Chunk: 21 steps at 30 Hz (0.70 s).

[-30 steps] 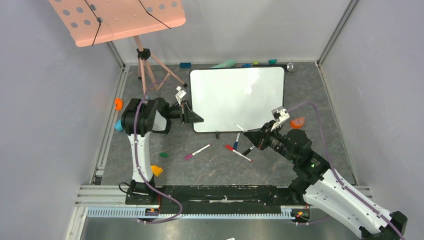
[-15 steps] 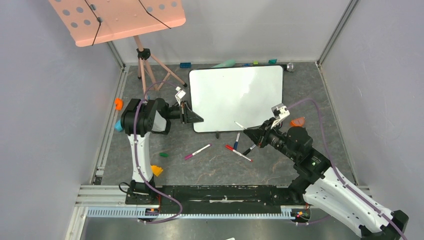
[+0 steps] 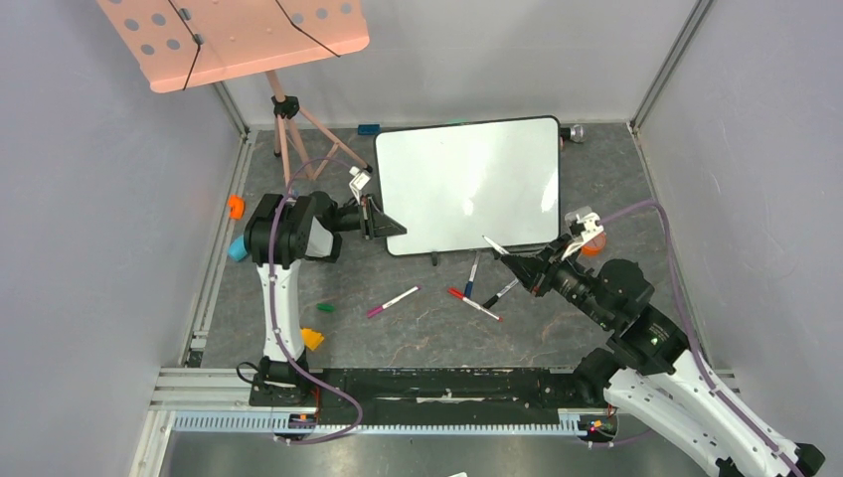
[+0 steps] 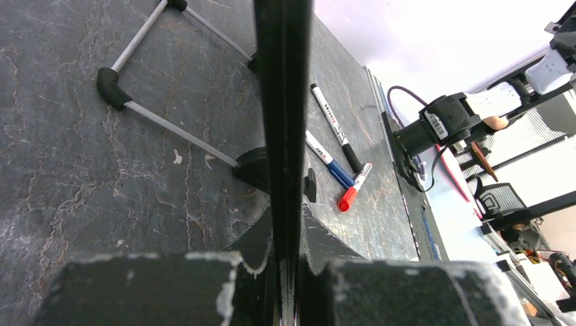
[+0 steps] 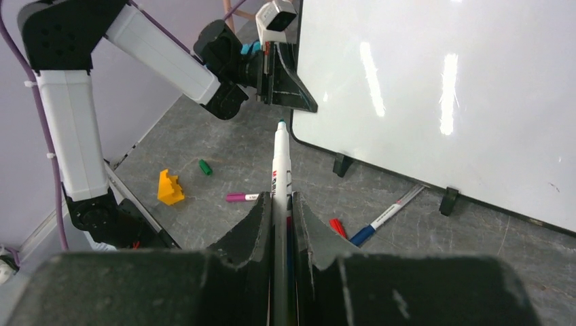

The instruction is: Write a sentence on the whiteboard

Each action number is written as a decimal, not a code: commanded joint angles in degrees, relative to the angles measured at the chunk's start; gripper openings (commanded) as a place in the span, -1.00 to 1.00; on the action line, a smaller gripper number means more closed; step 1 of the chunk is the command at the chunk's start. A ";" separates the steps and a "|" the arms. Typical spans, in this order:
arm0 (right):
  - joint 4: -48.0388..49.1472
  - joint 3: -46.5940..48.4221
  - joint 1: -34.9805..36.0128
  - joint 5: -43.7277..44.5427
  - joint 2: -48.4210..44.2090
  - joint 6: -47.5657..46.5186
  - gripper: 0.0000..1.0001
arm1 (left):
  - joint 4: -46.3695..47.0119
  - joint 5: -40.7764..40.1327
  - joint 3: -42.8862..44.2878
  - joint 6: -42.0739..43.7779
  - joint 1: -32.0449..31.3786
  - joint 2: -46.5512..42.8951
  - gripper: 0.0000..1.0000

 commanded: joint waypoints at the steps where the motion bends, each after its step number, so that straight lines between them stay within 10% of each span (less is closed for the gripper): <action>1: 2.76 -3.02 -0.12 -0.75 -0.42 0.86 -1.00 | 3.10 -6.24 2.34 -2.27 1.99 0.88 -0.96; 21: 5.14 -6.83 -0.15 -2.14 -3.96 1.69 -1.00 | 3.13 -6.51 1.07 -0.20 0.84 -1.17 -0.94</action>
